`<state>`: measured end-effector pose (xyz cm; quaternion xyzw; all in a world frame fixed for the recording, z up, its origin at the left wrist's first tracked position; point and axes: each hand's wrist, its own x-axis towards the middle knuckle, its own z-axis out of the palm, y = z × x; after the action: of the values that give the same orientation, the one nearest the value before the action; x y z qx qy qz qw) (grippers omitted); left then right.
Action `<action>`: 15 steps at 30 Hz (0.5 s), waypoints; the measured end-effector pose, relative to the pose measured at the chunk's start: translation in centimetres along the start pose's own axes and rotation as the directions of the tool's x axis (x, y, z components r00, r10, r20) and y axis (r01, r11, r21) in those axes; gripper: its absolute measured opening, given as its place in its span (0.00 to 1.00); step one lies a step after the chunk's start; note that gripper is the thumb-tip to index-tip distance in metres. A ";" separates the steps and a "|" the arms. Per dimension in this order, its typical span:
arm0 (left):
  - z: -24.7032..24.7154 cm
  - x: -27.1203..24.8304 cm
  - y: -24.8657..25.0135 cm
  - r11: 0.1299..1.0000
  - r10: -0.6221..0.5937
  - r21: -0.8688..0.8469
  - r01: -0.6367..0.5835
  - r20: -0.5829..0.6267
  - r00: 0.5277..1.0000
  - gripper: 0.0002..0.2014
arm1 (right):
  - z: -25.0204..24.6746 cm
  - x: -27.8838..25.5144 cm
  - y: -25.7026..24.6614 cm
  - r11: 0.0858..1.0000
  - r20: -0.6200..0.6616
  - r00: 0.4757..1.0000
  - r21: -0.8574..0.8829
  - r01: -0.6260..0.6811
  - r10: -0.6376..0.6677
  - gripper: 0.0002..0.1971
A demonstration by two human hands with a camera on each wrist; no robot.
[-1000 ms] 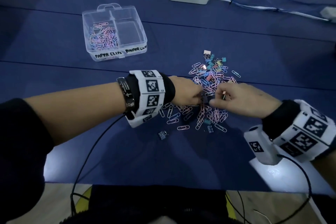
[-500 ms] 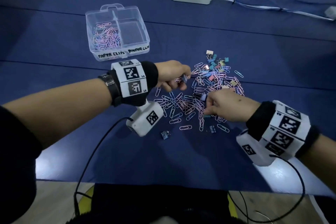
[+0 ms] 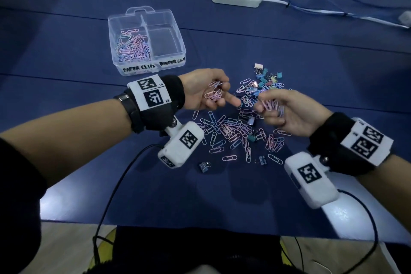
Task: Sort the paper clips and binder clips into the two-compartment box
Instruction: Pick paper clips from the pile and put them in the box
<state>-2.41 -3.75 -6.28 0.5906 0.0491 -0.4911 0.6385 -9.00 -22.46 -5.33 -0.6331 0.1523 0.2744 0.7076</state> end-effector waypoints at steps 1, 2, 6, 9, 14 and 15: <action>-0.1 -0.1 0.0 1.000 0.005 -0.026 -0.005 0.005 1.000 0.17 | -0.1 0.1 -0.2 0.996 0.040 0.999 0.092 -0.009 0.005 0.10; -0.2 -0.2 0.1 0.998 0.010 -0.063 -0.009 0.017 1.000 0.16 | -0.1 0.2 -0.4 0.985 0.082 0.997 0.169 -0.026 0.012 0.08; -0.6 -0.9 0.1 0.977 0.043 -0.213 -0.029 0.060 0.997 0.18 | 0.4 0.8 -0.5 0.935 0.169 0.984 0.339 -0.107 0.051 0.05; -0.9 -1.2 0.0 0.963 0.056 -0.268 -0.033 0.080 0.995 0.25 | 0.8 1.3 -0.6 0.942 0.160 0.983 0.308 -0.135 0.089 0.04; -1.5 -1.3 -0.2 0.947 0.084 -0.320 -0.041 0.123 0.989 0.27 | 1.3 1.6 -0.7 0.897 0.126 0.983 0.407 -0.173 0.132 0.15; -1.5 -1.4 -0.2 0.947 0.086 -0.319 -0.042 0.126 0.988 0.25 | 1.3 1.7 -0.7 0.879 0.118 0.985 0.447 -0.164 0.124 0.20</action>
<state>-2.52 -1.74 -5.93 0.4468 0.0634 -0.4955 0.7422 -7.42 -20.91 -5.52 -0.4244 0.2286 0.3099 0.8195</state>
